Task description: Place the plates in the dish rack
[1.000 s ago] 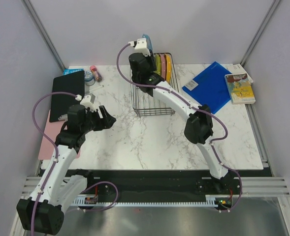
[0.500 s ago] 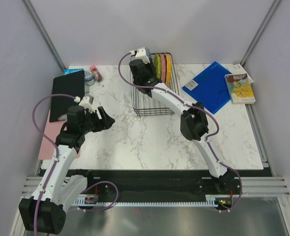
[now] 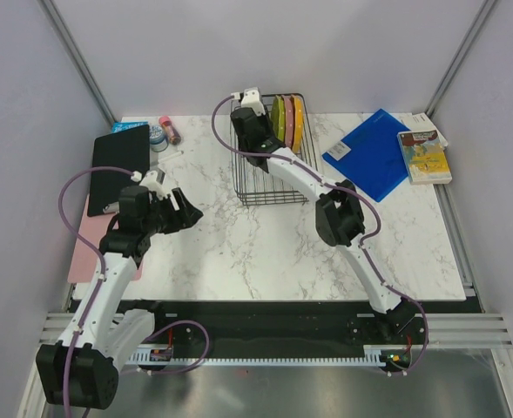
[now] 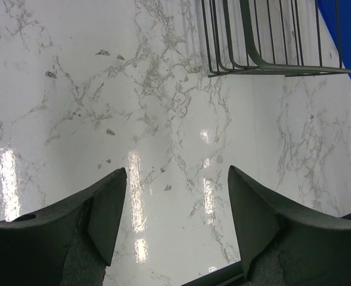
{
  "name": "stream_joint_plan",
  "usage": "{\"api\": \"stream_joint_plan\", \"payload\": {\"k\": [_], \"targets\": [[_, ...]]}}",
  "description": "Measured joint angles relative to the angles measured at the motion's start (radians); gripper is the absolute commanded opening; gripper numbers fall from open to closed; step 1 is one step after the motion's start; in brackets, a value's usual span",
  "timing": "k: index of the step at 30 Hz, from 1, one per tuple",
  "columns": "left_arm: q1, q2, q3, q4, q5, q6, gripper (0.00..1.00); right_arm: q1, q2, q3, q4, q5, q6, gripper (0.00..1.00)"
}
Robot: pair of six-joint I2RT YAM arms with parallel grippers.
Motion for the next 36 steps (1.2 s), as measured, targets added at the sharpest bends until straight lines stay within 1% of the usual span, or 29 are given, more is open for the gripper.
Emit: {"api": "stream_joint_plan", "payload": {"k": [4,6,7,8,9,12,15,18,20,23,24,27,28,29,30,33,36], "targets": [[0.007,0.013,0.0,0.007,0.001,-0.001,0.76,0.001,0.039,0.0,-0.012,-0.012,0.005,0.0],[0.013,0.019,0.0,0.011,0.001,-0.001,0.76,0.001,0.056,0.0,-0.011,-0.015,0.016,0.09],[0.016,0.022,0.0,0.013,0.001,-0.001,0.76,0.002,0.06,0.0,-0.007,-0.014,0.019,0.23],[0.019,0.024,0.0,0.013,0.001,-0.001,0.76,0.001,0.061,0.0,-0.006,-0.014,0.023,0.3],[0.022,0.026,0.0,0.013,0.001,-0.001,0.76,0.001,0.061,0.0,-0.006,-0.014,0.025,0.46],[0.029,0.028,0.0,0.013,0.002,-0.001,0.76,0.0,0.061,0.0,0.004,-0.019,0.016,0.7],[0.035,0.028,0.0,0.014,0.003,-0.001,0.76,0.0,0.047,-0.006,0.037,-0.023,-0.005,0.78],[0.039,0.028,0.0,0.019,0.003,-0.001,0.76,0.003,-0.007,-0.066,0.081,-0.024,-0.039,0.83],[0.04,0.027,0.0,0.021,0.003,-0.001,0.76,0.007,-0.064,-0.129,0.126,-0.036,-0.066,0.84],[0.041,0.018,0.0,0.021,0.014,-0.002,0.76,0.027,-0.163,-0.206,0.175,-0.033,-0.115,0.87],[0.041,0.013,0.0,0.021,0.019,-0.002,0.76,0.036,-0.198,-0.226,0.19,-0.033,-0.128,0.91],[0.041,-0.008,0.0,0.023,0.027,-0.002,0.78,0.068,-0.321,-0.286,0.219,-0.039,-0.164,0.98],[0.041,-0.014,0.0,0.024,0.027,-0.002,0.81,0.074,-0.36,-0.303,0.219,-0.041,-0.171,0.98],[0.041,-0.02,0.0,0.026,0.027,-0.001,0.92,0.084,-0.41,-0.329,0.219,-0.05,-0.18,0.98],[0.041,-0.024,0.001,0.029,0.027,-0.001,0.99,0.092,-0.466,-0.366,0.22,-0.059,-0.188,0.98],[0.04,-0.012,0.017,0.027,0.012,0.016,1.0,0.104,-0.635,-0.498,0.218,-0.056,-0.229,0.98],[0.041,0.045,0.079,0.034,-0.028,0.062,1.0,0.098,-0.792,-0.649,0.208,0.039,-0.283,0.98]]}}
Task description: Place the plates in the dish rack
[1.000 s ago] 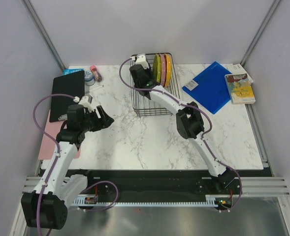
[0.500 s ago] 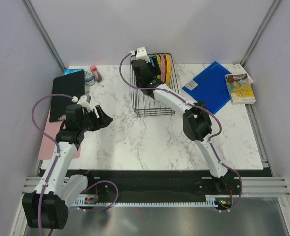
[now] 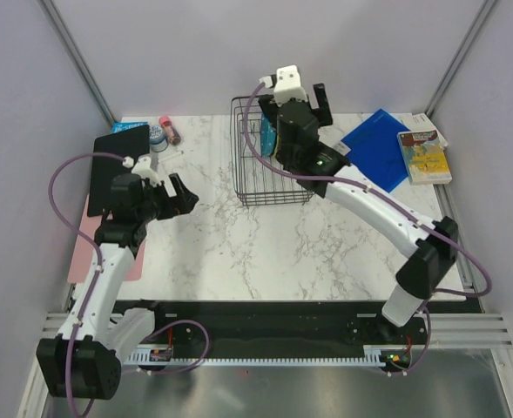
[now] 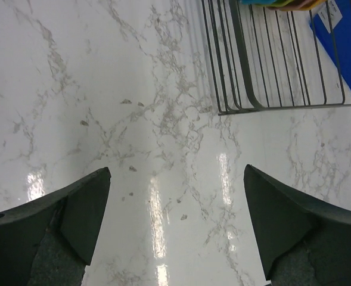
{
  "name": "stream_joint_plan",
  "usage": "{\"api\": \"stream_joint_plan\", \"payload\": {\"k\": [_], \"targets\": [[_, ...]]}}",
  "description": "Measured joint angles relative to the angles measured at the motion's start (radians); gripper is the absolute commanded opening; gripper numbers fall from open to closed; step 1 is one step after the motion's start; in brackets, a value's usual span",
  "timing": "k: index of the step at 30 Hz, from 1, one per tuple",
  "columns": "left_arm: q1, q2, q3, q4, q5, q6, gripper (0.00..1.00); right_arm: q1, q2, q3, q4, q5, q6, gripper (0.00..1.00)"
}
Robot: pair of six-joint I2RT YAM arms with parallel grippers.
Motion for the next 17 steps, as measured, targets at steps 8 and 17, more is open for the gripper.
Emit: {"api": "stream_joint_plan", "payload": {"k": [8,17], "targets": [[0.0,0.164,0.179,0.051,-0.075,0.114,1.0,-0.133,-0.25,-0.374,-0.111,0.174,-0.04,0.98],[0.0,0.262,0.257,0.114,-0.089,0.165,1.0,-0.364,-0.372,-0.488,-0.235,0.167,0.062,0.98]]}}
